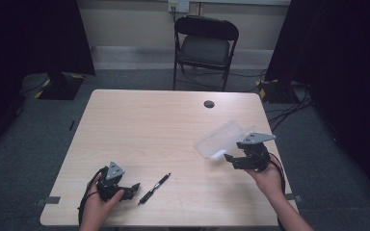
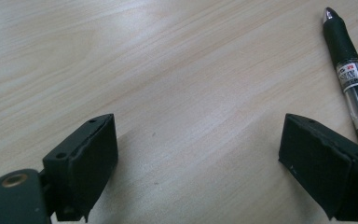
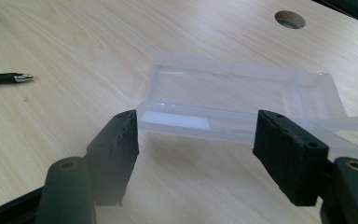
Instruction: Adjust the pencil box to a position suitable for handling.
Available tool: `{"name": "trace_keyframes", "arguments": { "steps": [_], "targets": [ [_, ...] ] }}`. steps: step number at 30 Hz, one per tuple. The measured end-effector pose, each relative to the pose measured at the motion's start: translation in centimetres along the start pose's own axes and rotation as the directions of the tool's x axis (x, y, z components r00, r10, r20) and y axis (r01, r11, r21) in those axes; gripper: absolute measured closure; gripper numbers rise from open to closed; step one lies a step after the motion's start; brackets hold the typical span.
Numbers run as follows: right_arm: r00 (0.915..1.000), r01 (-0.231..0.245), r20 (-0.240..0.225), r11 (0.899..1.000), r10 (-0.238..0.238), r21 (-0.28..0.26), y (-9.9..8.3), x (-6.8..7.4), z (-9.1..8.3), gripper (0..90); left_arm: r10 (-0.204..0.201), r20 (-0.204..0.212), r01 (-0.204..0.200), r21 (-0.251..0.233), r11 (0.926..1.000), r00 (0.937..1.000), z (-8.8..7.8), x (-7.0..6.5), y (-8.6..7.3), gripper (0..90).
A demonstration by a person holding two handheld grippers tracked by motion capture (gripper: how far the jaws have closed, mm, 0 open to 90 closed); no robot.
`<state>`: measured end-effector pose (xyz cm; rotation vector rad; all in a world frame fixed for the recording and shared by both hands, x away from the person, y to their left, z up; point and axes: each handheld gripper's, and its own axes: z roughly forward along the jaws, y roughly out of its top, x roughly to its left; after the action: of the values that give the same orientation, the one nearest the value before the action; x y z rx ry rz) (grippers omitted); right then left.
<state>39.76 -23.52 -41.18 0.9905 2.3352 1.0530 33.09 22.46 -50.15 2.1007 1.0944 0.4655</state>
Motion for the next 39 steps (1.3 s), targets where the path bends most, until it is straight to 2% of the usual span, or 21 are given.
{"name": "trace_keyframes", "arguments": {
  "steps": [8,10,12,15,16,18,23,27,28,30,32,35,39],
  "targets": [
    [0.9986,-0.036,0.038,0.999,0.036,-0.006,0.1,-1.6,-0.5,29.8,0.000,0.000,0.000,0.000,1.0000,1.0000,0.0,0.0,0.0,11.5],
    [0.9993,-0.029,0.023,1.000,0.029,-0.002,0.3,-1.9,-0.5,29.5,0.000,0.000,0.000,0.000,1.0000,1.0000,0.0,0.0,0.0,11.4],
    [0.9999,-0.013,-0.007,1.000,0.013,-0.006,0.3,-1.6,-0.3,28.8,0.001,0.000,-0.001,0.001,1.0000,1.0000,0.0,0.0,0.0,11.5],
    [0.9998,0.019,-0.009,1.000,-0.019,0.005,0.0,-0.5,0.2,27.4,0.000,0.001,0.000,0.001,1.0000,1.0000,0.0,0.0,0.0,11.4],
    [0.9997,0.022,-0.011,1.000,-0.022,0.005,0.0,-0.2,0.4,27.2,0.000,0.000,0.000,0.000,1.0000,1.0000,0.0,0.0,0.0,11.4],
    [0.9991,0.004,-0.043,1.000,-0.004,-0.005,0.2,0.2,0.9,27.3,0.001,0.000,-0.001,0.000,1.0000,1.0000,0.0,0.0,0.0,11.4],
    [0.9956,0.012,-0.093,1.000,-0.014,-0.019,1.8,1.8,2.0,29.6,0.001,0.001,-0.001,0.003,1.0000,1.0000,0.0,0.0,0.0,11.3],
    [0.9935,0.056,-0.099,0.998,-0.055,0.011,2.3,3.4,4.0,31.1,0.004,0.000,-0.004,0.004,1.0000,1.0000,0.0,0.0,0.0,10.9],
    [0.9936,0.056,-0.099,0.998,-0.054,0.018,2.4,3.7,4.3,31.3,0.017,0.000,-0.017,0.008,0.9998,0.9998,0.0,0.1,0.0,10.8],
    [0.9934,0.064,-0.098,0.997,-0.060,0.036,2.4,4.1,5.1,31.8,0.016,0.002,-0.016,0.011,0.9998,0.9999,0.0,0.1,0.0,10.4],
    [0.9930,0.048,-0.109,0.998,-0.045,0.031,2.6,4.5,5.5,32.8,0.018,0.002,-0.018,0.012,0.9998,0.9998,0.0,0.1,0.1,10.3],
    [0.9926,0.057,-0.109,0.998,-0.054,0.026,2.9,5.1,5.9,35.4,0.017,0.002,-0.017,0.011,0.9998,0.9998,0.0,0.1,0.1,10.3],
    [0.9956,0.042,-0.086,0.998,-0.038,0.036,3.1,4.6,6.1,42.9,0.018,0.002,-0.018,0.012,0.9998,0.9998,0.0,0.1,0.1,10.3]
  ]
}}
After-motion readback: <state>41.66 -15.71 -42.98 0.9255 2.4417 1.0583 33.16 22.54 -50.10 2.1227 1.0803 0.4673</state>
